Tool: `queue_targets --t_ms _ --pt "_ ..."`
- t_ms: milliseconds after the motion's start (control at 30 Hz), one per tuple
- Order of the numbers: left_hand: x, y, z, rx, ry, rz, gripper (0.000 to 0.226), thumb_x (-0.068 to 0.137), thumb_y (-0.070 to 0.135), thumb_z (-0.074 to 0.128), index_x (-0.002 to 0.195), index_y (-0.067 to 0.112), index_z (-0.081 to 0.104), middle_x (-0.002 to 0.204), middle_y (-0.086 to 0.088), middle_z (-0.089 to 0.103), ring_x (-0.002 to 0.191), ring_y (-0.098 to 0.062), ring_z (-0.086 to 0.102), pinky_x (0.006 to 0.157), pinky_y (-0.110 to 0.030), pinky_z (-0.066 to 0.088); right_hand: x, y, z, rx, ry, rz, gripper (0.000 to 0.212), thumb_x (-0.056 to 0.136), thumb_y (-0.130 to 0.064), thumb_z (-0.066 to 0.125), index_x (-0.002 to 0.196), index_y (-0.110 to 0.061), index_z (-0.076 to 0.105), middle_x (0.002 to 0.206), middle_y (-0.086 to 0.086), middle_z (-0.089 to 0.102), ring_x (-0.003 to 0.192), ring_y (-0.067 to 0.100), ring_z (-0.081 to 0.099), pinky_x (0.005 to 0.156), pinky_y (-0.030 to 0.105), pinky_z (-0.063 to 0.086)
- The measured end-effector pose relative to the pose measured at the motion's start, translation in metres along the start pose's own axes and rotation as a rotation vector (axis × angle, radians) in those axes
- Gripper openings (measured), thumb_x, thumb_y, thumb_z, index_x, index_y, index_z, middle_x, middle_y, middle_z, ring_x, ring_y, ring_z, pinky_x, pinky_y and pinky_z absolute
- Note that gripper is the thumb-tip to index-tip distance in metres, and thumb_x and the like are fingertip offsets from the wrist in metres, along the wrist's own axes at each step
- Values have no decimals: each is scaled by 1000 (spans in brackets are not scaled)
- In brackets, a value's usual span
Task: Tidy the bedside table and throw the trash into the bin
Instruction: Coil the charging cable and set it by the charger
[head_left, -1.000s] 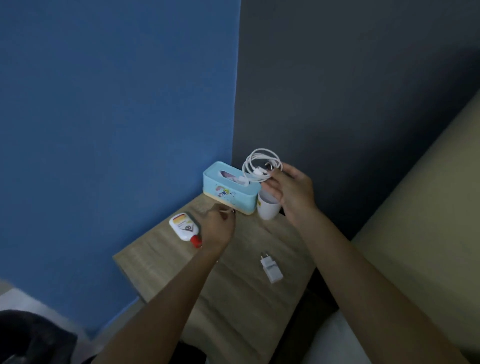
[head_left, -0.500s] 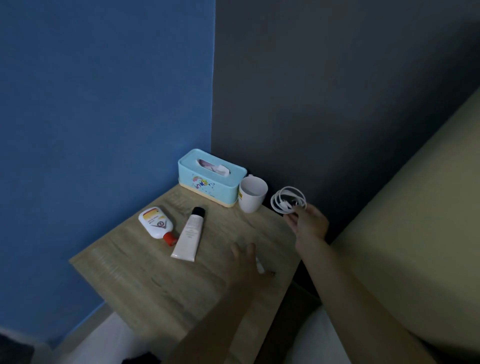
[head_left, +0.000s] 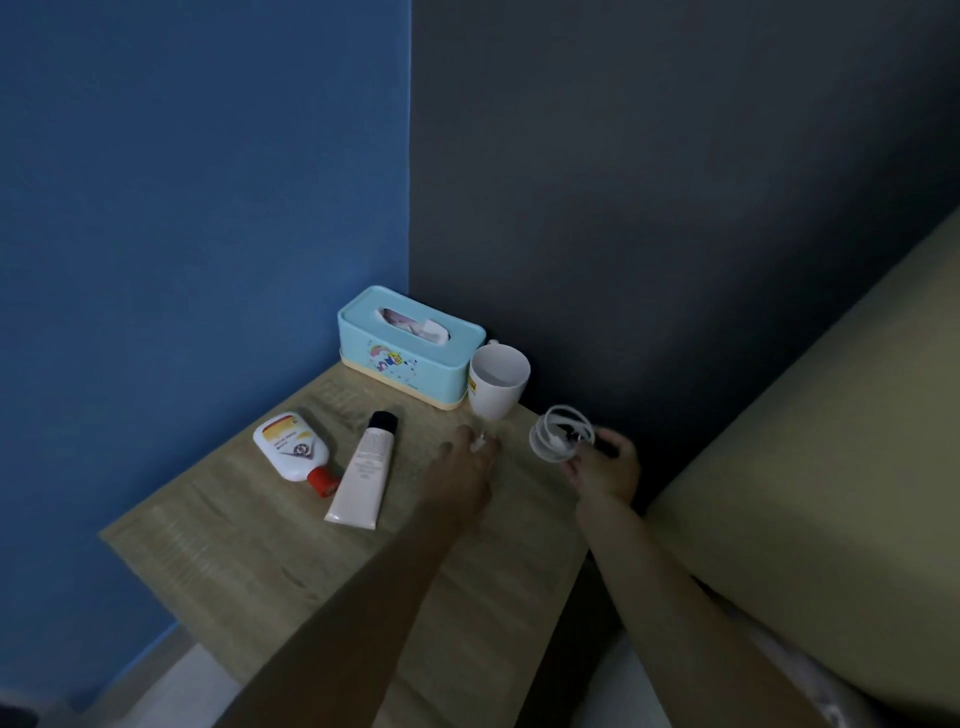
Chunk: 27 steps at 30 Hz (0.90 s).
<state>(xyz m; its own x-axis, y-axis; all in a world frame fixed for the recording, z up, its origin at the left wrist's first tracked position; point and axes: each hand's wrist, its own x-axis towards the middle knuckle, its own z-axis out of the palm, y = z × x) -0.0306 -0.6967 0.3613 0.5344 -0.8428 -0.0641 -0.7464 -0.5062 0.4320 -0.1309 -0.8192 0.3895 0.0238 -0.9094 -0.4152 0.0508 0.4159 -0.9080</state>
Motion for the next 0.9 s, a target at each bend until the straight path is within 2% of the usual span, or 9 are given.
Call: queue_targets --t_ms 100,167,233,300,367,500,733,800,900 --pt "8 -3 6 43 54 68 48 95 24 47 142 22 37 143 -14 32 123 -33 43 98 -41 45 16 31 -4 -173 36 -53 27 83 -3 61 83 -30 61 105 10 69 94 28 66 80 44 58" --pt "11 -3 12 44 86 99 46 96 25 45 141 22 38 142 -14 35 121 -31 43 98 -40 43 26 48 -8 -247 65 -103 34 83 -6 62 75 -39 63 103 3 71 95 26 67 85 46 57" --pt "12 -2 19 25 126 127 48 96 26 44 144 21 36 143 -13 35 122 -30 41 98 -38 40 24 51 -11 -307 88 -165 32 85 -6 60 82 -36 72 103 -1 71 95 21 66 85 37 55" --pt "13 -2 24 -17 165 129 52 95 29 47 145 20 33 142 -12 36 122 -27 41 98 -35 40 19 49 -13 -359 103 -227 29 89 -2 55 103 -19 74 105 2 70 96 19 63 81 26 47" --pt "16 -1 30 -65 194 124 56 94 32 50 145 18 33 140 -12 37 122 -25 42 97 -32 41 19 51 -14 -387 129 -299 31 91 -1 53 114 -10 71 112 6 70 101 23 64 82 22 44" --pt "24 2 40 -142 234 123 57 94 37 50 144 13 35 135 -13 43 120 -25 45 98 -32 41 23 63 -12 -463 102 -421 36 92 -3 54 125 -11 65 124 9 66 110 25 63 93 26 47" --pt "33 2 54 -212 313 83 52 91 36 51 136 10 46 127 -13 52 116 -25 48 96 -31 40 24 80 -5 -639 112 -634 41 89 1 53 129 -4 60 125 18 65 115 34 60 101 37 45" --pt "32 1 57 -189 359 102 50 89 34 56 132 8 50 121 -13 55 110 -25 51 92 -32 43 19 77 -3 -670 102 -634 45 89 -12 49 132 -3 57 132 18 60 122 35 54 105 39 42" --pt "30 2 57 -173 382 117 51 85 32 59 129 6 52 116 -14 57 104 -25 53 87 -29 41 13 74 -4 -797 75 -648 71 82 -43 28 139 -7 50 144 12 51 133 30 43 110 40 32"
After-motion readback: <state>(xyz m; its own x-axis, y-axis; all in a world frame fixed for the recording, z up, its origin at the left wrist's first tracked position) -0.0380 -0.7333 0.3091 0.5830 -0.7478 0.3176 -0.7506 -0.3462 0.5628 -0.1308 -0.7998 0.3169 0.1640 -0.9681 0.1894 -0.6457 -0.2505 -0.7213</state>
